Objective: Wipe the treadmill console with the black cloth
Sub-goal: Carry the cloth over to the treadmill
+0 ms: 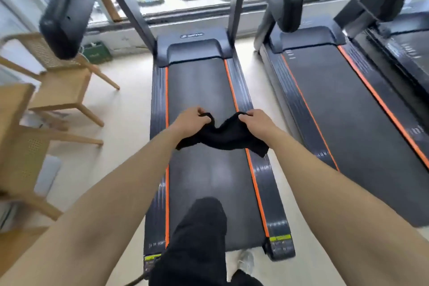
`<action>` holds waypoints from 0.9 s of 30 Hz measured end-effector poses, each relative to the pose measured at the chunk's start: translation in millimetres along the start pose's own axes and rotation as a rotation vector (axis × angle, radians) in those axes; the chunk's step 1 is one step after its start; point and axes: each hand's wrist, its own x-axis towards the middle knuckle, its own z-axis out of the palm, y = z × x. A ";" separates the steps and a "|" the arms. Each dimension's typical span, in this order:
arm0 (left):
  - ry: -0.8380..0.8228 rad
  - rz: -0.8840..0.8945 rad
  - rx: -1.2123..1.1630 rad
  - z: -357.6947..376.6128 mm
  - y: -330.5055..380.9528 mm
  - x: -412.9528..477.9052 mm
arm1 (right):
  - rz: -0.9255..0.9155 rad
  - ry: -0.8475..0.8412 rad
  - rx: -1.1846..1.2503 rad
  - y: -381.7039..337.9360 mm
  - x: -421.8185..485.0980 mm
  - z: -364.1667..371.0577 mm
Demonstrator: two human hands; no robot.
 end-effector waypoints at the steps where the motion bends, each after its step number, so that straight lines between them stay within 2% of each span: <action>1: 0.057 -0.015 -0.005 -16.6 0.8 6.5 | -0.036 -0.014 -0.006 -15.3 14.4 -1.4; 5: 0.237 -0.079 -0.018 -66.2 -7.6 42.1 | -0.139 -0.096 -0.075 -68.7 69.4 2.4; 8: 0.300 -0.096 -0.012 -92.5 -13.6 78.3 | -0.200 -0.127 -0.099 -102.4 113.9 9.4; 13: 0.330 -0.073 0.024 -154.0 -10.6 161.6 | -0.232 -0.125 -0.074 -174.2 208.0 19.6; 17: 0.340 -0.118 -0.041 -226.7 2.1 212.6 | -0.161 -0.122 -0.079 -255.2 266.2 15.3; 20: 0.319 -0.160 -0.097 -277.3 23.9 227.6 | -0.119 -0.142 -0.108 -314.5 283.3 2.0; 23: 0.319 -0.174 -0.166 -330.4 54.0 234.0 | -0.151 -0.162 -0.113 -374.4 291.3 -15.2; 27: 0.356 -0.147 -0.133 -391.0 86.6 255.8 | -0.206 -0.139 -0.171 -437.8 307.5 -44.9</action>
